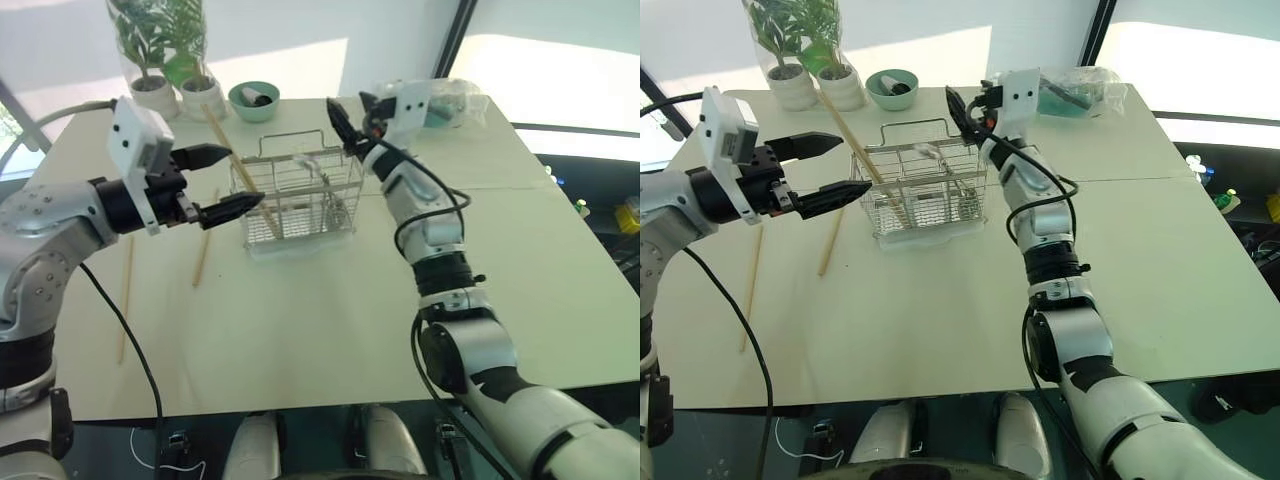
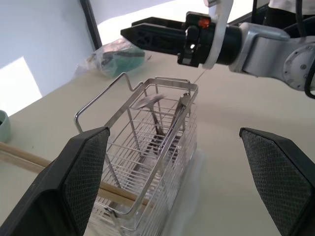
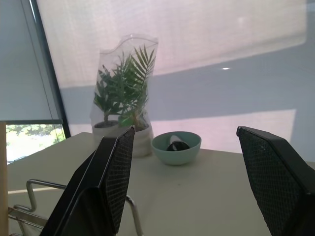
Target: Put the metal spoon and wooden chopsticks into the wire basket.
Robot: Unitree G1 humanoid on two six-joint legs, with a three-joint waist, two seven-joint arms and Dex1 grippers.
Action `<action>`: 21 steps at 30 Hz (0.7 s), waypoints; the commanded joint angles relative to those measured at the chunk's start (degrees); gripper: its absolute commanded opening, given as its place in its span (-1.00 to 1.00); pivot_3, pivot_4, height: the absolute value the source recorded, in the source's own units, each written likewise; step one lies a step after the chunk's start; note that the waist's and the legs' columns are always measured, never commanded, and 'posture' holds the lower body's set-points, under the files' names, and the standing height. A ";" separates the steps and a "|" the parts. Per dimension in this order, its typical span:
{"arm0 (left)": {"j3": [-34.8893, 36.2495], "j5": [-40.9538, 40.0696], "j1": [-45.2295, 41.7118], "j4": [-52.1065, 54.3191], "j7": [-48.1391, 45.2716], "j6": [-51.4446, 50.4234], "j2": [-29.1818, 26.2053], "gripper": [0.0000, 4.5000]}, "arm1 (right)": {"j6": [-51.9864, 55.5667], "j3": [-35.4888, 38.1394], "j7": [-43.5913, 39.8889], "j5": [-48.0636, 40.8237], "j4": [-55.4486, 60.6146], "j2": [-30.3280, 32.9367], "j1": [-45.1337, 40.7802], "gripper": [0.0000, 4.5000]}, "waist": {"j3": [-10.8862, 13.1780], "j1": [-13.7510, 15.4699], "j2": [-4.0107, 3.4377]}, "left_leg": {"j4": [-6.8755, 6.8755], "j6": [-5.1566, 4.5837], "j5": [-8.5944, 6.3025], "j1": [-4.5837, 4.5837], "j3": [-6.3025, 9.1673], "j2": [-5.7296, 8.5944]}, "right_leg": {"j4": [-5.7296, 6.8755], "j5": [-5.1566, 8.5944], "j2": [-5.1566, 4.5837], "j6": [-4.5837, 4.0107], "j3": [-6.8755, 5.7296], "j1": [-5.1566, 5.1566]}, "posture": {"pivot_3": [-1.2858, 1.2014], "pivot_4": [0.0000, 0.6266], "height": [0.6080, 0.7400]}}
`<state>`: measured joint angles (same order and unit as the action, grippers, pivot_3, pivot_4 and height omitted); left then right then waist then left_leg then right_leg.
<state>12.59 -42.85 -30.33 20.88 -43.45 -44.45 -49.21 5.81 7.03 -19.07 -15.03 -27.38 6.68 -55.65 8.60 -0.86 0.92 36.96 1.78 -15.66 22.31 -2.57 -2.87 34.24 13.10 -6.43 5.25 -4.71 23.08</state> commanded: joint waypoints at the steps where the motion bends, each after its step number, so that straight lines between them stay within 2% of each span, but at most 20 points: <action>1: 1.35 0.27 -1.77 -0.17 0.26 1.06 -0.08 1.00 | 4.23 2.49 -0.82 -3.27 7.85 3.23 -2.10 0.50 | 0.00 -0.05 0.01 | 0.00 0.00 0.00 0.00 0.00 0.00 | -0.01 0.00 0.00 0.00 0.00 0.00 | 0.03 -0.52 0.65; 4: 2.43 0.61 -1.36 -1.04 1.00 0.82 -0.41 1.00 | 12.39 4.12 -6.53 -8.96 14.41 9.20 -3.49 0.50 | 0.03 -0.03 -0.05 | -0.02 0.00 0.00 0.00 0.00 0.00 | -0.01 0.00 0.00 0.00 0.00 0.02 | 0.03 -0.52 0.65; 8: 6.48 -0.82 -0.63 -1.56 3.36 -0.97 -0.98 1.00 | 20.42 2.33 -19.35 -15.07 25.63 19.17 0.00 0.50 | 0.00 0.07 0.00 | -0.11 -0.01 -0.01 0.00 0.00 0.00 | -0.01 0.00 0.00 0.01 0.00 0.03 | 0.03 -0.52 0.65; 12: 12.34 -1.80 0.65 -2.54 7.78 -4.39 -1.78 1.00 | 27.66 1.07 -33.60 -22.51 38.50 30.82 8.56 0.50 | -0.05 0.18 0.09 | -0.15 -0.06 -0.04 -0.03 0.00 0.00 | -0.03 0.01 0.00 0.02 -0.01 0.00 | 0.03 -0.52 0.65; 15: 15.80 -1.91 1.52 -3.49 11.04 -6.75 -2.43 1.00 | 30.47 0.90 -37.97 -25.00 43.39 36.02 13.72 0.50 | -0.03 0.07 0.12 | -0.12 -0.07 -0.04 -0.04 -0.03 0.00 | -0.12 0.01 -0.02 0.02 -0.01 0.00 | 0.03 -0.52 0.65; 18: 13.90 7.59 4.41 -8.19 20.70 -11.72 -5.98 1.00 | 30.19 0.62 -43.02 -24.71 48.70 41.20 23.11 0.50 | -0.05 0.25 0.16 | -0.08 -0.07 -0.04 -0.10 -0.03 -0.01 | -0.12 0.03 -0.02 0.01 -0.01 -0.02 | 0.03 -0.52 0.65; 20: 12.02 12.20 5.99 -10.38 25.71 -14.17 -6.83 1.00 | 29.58 0.59 -42.90 -24.20 49.93 41.93 26.56 0.50 | -0.03 0.24 0.16 | -0.12 -0.06 -0.05 -0.38 -0.02 -0.02 | -0.13 0.14 -0.02 -0.12 -0.01 -0.24 | 0.03 -0.52 0.65; 21: 12.38 12.42 5.69 -11.68 27.99 -17.12 -5.51 1.00 | 29.87 0.37 -41.54 -23.83 49.98 41.46 27.67 0.50 | 0.02 0.25 0.19 | -0.15 -0.05 -0.06 -0.58 -0.06 -0.02 | -0.15 0.30 -0.04 0.00 0.00 -0.37 | 0.03 -0.52 0.65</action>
<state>25.12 -32.49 -24.16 9.36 -18.72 -59.13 -54.97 36.41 6.90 -61.24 -38.87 20.73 48.13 -27.06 8.62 -0.61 1.11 36.81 1.73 -15.72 21.70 -2.64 -2.90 34.08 13.41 -6.49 5.25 -4.71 22.69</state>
